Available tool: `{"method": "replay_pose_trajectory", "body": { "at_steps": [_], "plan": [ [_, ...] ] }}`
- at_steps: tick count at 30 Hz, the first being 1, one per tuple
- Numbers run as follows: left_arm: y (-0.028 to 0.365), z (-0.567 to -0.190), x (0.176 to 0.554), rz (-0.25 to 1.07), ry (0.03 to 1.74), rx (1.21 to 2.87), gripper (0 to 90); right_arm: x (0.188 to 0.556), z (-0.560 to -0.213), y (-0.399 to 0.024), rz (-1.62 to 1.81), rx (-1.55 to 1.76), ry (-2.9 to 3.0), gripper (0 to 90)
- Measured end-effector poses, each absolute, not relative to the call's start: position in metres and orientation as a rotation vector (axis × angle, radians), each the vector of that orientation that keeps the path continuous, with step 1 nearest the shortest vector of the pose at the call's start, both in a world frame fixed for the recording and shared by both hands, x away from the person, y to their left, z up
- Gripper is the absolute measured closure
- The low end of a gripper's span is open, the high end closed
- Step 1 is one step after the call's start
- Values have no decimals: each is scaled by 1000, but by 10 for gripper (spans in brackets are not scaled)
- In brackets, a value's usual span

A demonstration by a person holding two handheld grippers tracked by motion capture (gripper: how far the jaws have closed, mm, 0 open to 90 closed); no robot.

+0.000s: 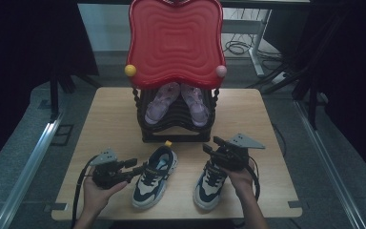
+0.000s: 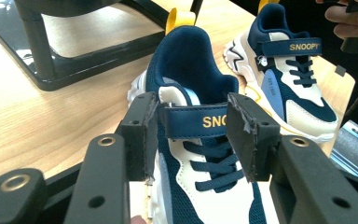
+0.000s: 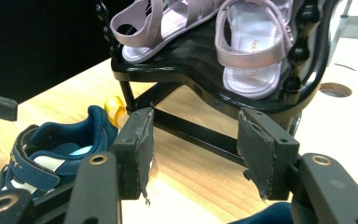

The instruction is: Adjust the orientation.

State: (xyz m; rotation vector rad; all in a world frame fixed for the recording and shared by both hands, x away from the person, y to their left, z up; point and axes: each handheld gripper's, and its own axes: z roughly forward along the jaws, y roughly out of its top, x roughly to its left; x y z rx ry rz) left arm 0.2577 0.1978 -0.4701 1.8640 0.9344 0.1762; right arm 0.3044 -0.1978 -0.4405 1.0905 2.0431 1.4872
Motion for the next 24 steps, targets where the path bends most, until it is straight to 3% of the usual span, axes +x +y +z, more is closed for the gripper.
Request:
{"method": "replay_pose_trajectory", "body": {
  "at_steps": [10, 18, 24],
  "plan": [
    [186, -464, 253, 124, 890, 1902, 589, 301, -441, -202, 1483, 1103, 2029, 465],
    [171, -463, 248, 62, 826, 1979, 806, 302, -444, -201, 1485, 1117, 2015, 465],
    [152, -467, 243, 7, 764, 2057, 866, 302, -446, -203, 1490, 1136, 1992, 461]
  ]
}}
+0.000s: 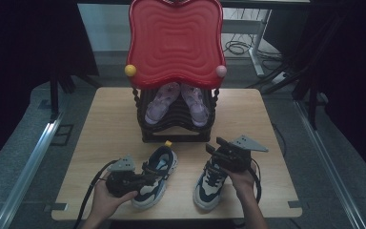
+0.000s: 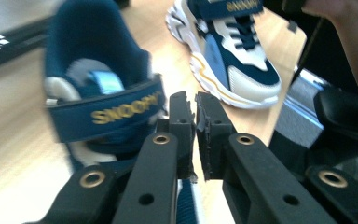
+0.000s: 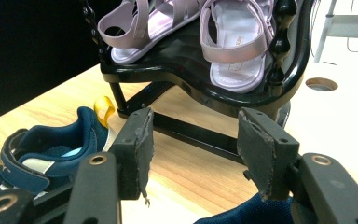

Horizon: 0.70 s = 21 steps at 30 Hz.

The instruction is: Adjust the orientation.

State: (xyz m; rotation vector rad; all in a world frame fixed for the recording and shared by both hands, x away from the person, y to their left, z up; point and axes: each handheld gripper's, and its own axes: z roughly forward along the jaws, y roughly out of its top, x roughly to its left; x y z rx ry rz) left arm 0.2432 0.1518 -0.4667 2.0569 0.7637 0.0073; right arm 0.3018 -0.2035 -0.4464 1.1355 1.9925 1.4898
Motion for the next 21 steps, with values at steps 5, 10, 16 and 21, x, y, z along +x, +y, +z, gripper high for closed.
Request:
{"method": "replay_pose_trajectory", "body": {
  "at_steps": [5, 10, 16, 21],
  "plan": [
    [136, -477, 241, -19, 742, 2126, 883, 301, -446, -202, 1516, 1140, 1990, 461],
    [127, -485, 241, -28, 729, 2163, 885, 301, -449, -199, 1514, 1137, 2011, 460],
    [120, -491, 240, -23, 739, 2210, 885, 302, -451, -197, 1523, 1138, 2027, 460],
    [118, -496, 235, -40, 752, 2237, 885, 302, -450, -199, 1518, 1144, 2020, 459]
  ]
}}
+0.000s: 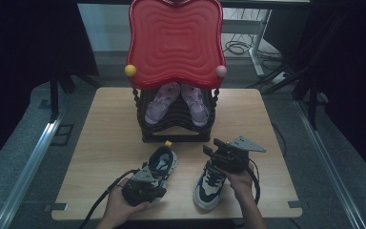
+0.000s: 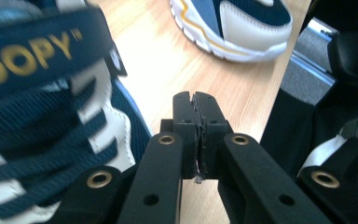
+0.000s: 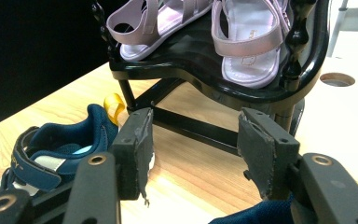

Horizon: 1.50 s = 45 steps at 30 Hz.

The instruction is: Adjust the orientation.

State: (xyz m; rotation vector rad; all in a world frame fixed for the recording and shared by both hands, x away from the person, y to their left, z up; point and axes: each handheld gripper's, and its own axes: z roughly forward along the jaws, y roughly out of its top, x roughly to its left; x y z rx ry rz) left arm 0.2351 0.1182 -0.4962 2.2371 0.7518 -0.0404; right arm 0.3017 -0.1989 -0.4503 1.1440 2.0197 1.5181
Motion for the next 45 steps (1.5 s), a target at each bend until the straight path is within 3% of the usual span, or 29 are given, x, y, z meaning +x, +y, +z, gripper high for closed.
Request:
{"method": "replay_pose_trajectory", "body": {
  "at_steps": [20, 45],
  "plan": [
    [119, -506, 236, -56, 792, 2292, 889, 302, -452, -197, 1496, 1145, 2031, 459],
    [161, -503, 250, -79, 892, 2246, 896, 303, -453, -195, 1491, 1144, 2033, 459]
  ]
}}
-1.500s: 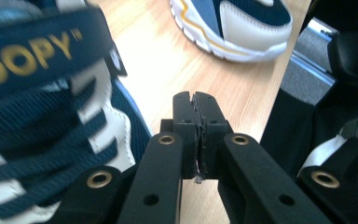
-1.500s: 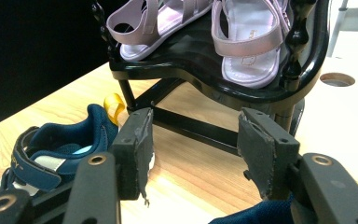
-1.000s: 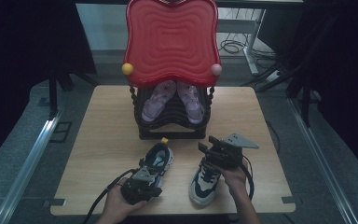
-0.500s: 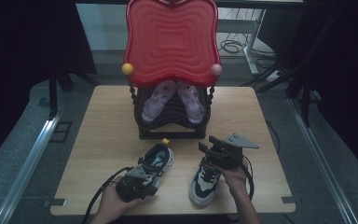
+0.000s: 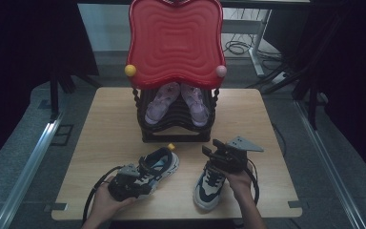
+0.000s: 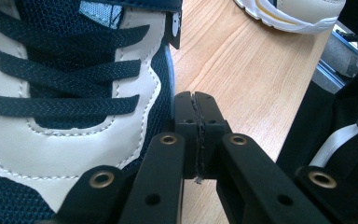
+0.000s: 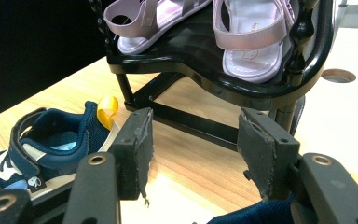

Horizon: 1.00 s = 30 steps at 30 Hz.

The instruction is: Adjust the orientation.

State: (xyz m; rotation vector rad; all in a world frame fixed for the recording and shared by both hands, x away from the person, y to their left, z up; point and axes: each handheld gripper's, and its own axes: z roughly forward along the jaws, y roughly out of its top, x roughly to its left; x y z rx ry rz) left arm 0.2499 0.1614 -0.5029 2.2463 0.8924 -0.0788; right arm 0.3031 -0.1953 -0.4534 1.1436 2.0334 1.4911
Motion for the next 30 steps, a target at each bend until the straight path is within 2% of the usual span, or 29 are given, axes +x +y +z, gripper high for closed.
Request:
{"method": "replay_pose_trajectory", "body": {
  "at_steps": [7, 30],
  "plan": [
    [169, -503, 254, -80, 913, 2245, 899, 304, -454, -196, 1488, 1144, 2035, 459],
    [200, -506, 268, 51, 1049, 2184, 895, 304, -456, -190, 1480, 1137, 2049, 459]
  ]
}}
